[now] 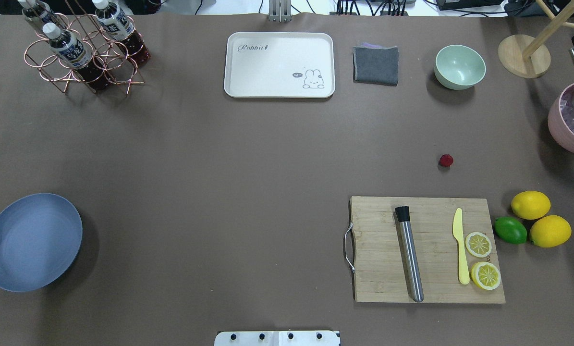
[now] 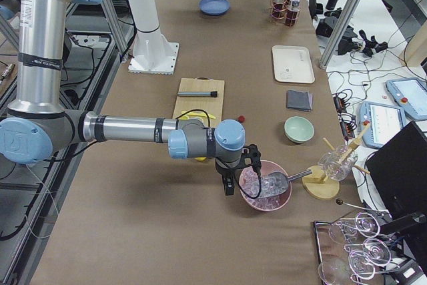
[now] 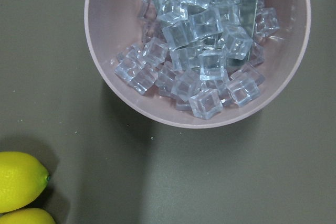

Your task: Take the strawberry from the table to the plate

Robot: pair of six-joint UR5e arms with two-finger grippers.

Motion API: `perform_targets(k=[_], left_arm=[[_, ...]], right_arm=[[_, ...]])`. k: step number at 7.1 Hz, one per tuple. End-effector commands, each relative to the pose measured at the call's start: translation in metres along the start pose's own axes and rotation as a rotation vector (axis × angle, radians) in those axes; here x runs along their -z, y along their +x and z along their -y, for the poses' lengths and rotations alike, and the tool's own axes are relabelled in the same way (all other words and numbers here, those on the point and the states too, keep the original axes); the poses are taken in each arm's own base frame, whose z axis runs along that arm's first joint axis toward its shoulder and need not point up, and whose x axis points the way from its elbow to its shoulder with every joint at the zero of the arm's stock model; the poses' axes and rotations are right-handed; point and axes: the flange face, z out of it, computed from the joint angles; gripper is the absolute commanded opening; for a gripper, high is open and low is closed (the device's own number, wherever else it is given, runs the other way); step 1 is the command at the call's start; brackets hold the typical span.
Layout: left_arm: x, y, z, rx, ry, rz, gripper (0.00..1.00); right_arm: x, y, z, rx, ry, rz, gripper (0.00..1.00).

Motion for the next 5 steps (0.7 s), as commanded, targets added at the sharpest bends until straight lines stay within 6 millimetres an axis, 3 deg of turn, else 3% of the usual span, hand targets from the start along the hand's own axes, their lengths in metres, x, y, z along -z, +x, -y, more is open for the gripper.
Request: perform_targets(k=[1, 2, 4, 5], left_arm=[[-0.015, 0.019, -0.006, -0.009, 0.008, -0.017, 0.98], [-0.028, 0.039, -0.008, 0.067, 0.009, -0.042, 0.98], [-0.088, 0.099, -0.010, 0.105, -0.008, -0.035, 0.97], [-0.115, 0.109, -0.019, 0.100, -0.023, -0.034, 0.97]], right_arm=[[-0.008, -0.011, 0.003, 0.017, -0.016, 0.030, 1.00], [-0.007, -0.015, 0.004, 0.026, -0.014, 0.043, 1.00], [-0.006, -0.023, 0.006, 0.036, -0.010, 0.093, 1.00], [-0.004, -0.026, 0.008, 0.058, 0.013, 0.094, 1.00]])
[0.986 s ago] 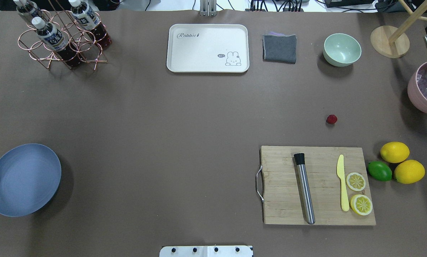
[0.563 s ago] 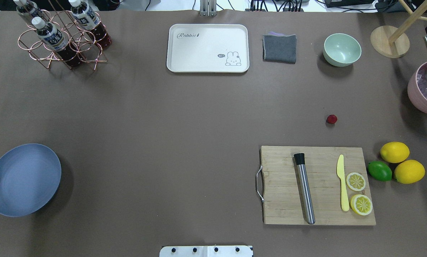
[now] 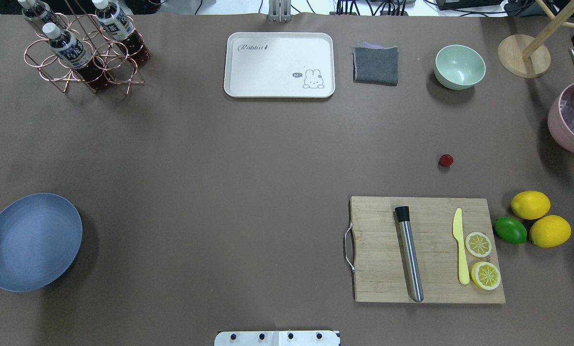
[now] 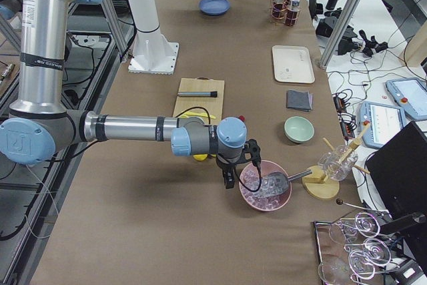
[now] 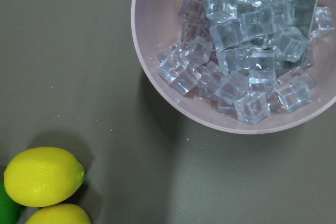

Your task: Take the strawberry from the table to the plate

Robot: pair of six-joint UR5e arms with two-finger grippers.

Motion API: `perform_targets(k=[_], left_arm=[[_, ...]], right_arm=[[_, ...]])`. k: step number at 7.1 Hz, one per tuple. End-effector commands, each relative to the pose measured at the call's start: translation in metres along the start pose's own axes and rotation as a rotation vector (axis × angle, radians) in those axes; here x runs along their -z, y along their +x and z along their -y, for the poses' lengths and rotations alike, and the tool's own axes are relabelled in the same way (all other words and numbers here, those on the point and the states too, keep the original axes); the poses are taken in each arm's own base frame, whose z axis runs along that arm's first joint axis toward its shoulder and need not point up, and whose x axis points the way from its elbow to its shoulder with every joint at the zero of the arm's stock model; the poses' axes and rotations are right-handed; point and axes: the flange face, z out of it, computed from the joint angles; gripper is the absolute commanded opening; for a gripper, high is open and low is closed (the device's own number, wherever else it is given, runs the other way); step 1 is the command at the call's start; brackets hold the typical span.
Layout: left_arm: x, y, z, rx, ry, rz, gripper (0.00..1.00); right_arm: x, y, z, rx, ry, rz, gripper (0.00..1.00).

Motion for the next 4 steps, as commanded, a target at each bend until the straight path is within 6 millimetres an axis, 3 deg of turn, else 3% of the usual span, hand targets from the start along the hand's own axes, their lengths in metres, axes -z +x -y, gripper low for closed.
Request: perform_targets(k=[1, 3, 4], left_arm=[[-0.057, 0.031, -0.025, 0.007, -0.013, -0.027, 0.93], [-0.099, 0.022, -0.052, -0.032, -0.016, -0.028, 0.78], [-0.099, 0.021, -0.055, -0.028, -0.011, -0.039, 0.24]], right_arm=[[0.000, -0.005, 0.003, 0.019, 0.024, 0.015, 1.00], [0.006, -0.011, 0.014, -0.035, 0.040, 0.009, 1.00], [0.007, -0.013, 0.016, -0.047, 0.042, 0.010, 1.00]])
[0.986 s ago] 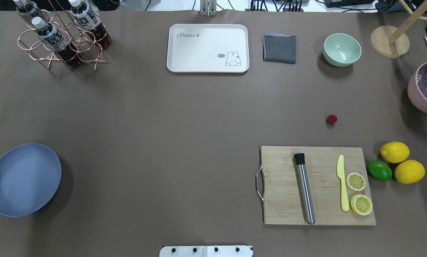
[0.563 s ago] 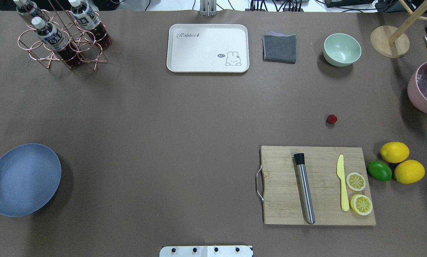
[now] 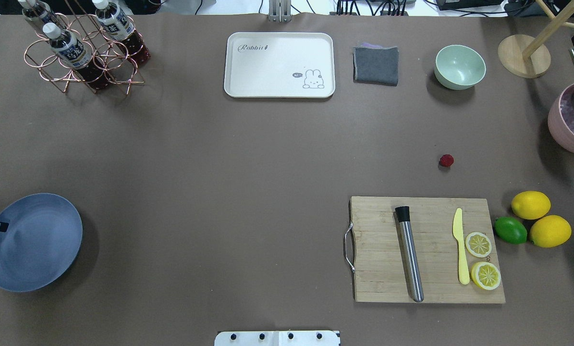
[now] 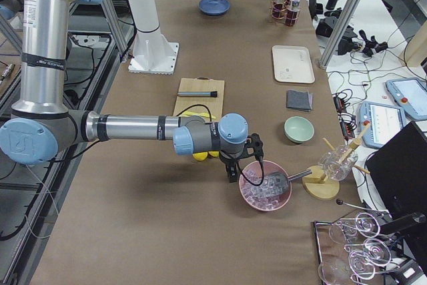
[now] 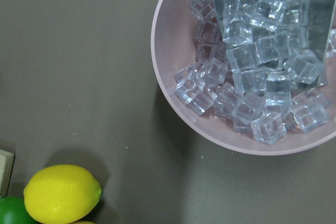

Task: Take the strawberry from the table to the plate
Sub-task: 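Push the blue plate inward with the left gripper while the right gripper approaches the strawberry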

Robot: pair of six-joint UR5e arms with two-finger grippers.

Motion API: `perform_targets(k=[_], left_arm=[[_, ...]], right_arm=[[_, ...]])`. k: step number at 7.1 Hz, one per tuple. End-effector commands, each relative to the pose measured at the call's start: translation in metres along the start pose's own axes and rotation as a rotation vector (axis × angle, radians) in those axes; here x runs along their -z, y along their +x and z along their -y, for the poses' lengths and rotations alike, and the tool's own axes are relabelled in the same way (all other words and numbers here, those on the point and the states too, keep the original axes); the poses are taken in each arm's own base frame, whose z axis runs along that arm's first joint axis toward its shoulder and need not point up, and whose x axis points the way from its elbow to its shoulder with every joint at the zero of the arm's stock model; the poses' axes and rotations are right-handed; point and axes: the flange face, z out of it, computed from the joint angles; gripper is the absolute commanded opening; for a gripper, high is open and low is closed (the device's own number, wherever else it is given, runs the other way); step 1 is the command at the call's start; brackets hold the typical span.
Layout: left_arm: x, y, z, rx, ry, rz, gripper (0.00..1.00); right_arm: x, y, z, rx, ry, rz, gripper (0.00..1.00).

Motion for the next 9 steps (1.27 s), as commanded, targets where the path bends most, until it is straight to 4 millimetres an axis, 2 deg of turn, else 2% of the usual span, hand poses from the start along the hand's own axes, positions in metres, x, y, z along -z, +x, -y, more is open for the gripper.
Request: perform_targets(k=[1, 3, 7, 9], left_arm=[[-0.007, 0.003, -0.008, -0.006, -0.010, -0.032, 0.00], [0.006, 0.019, -0.010, -0.017, -0.063, -0.120, 0.00], [0.017, 0.029, -0.004, -0.026, -0.050, -0.148, 0.00], [0.040, 0.076, 0.017, 0.037, -0.072, -0.256, 0.00]], right_arm=[[0.004, -0.006, 0.005, -0.014, 0.011, -0.001, 0.98], [0.005, -0.007, 0.006, -0.001, 0.026, 0.001, 0.95], [0.007, -0.010, 0.007, -0.009, 0.031, 0.005, 0.95], [0.009, -0.012, 0.008, -0.019, 0.033, 0.006, 0.96]])
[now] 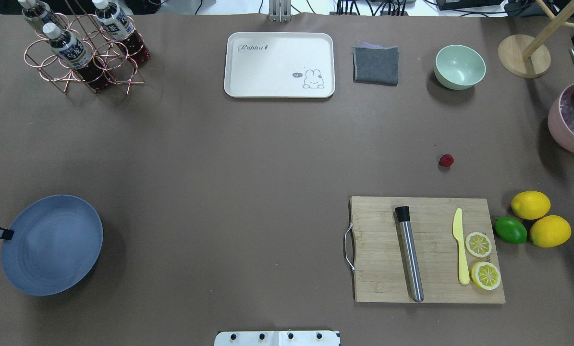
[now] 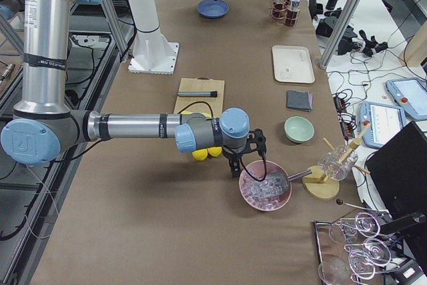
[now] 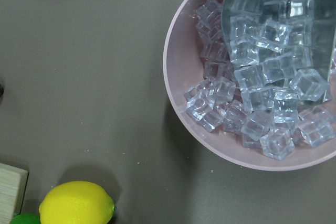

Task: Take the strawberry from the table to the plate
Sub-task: 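Push the blue plate inward with the left gripper while the right gripper approaches the strawberry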

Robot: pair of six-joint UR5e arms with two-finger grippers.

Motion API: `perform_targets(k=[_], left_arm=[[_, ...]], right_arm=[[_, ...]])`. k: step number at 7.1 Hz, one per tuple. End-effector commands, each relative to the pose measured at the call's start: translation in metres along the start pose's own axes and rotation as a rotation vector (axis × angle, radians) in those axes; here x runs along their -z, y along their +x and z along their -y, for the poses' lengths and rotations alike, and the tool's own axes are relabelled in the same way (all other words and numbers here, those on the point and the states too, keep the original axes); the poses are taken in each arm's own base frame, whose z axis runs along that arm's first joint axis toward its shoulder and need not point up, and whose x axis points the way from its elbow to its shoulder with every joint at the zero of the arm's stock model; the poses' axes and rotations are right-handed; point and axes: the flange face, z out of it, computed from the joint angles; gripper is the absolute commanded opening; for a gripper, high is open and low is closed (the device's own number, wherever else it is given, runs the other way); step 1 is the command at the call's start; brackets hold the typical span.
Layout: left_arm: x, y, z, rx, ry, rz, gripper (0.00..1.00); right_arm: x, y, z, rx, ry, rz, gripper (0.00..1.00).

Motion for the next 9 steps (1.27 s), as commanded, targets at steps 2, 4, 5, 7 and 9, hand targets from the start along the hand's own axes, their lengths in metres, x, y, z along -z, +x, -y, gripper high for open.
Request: perform_targets(k=[2, 4, 5, 7, 9], left_arm=[[-0.005, 0.119, 0.085, 0.131, 0.023, -0.172, 0.00], [-0.048, 0.227, 0.139, 0.217, 0.027, -0.195, 0.00], [-0.071, 0.276, 0.154, 0.238, 0.045, -0.177, 0.00], [-0.115, 0.357, 0.159, 0.252, 0.070, -0.120, 0.00], [-0.141, 0.403, 0.153, 0.255, 0.081, -0.081, 0.00]], right_arm=[[0.006, -0.029, 0.038, -0.038, 0.023, 0.010, 0.96], [-0.019, -0.110, 0.093, -0.085, -0.002, 0.029, 0.95], [-0.031, -0.142, 0.107, -0.092, -0.011, 0.028, 0.95], [-0.069, -0.220, 0.128, -0.091, -0.021, -0.018, 0.95], [-0.112, -0.272, 0.124, -0.078, -0.046, -0.059, 0.95]])
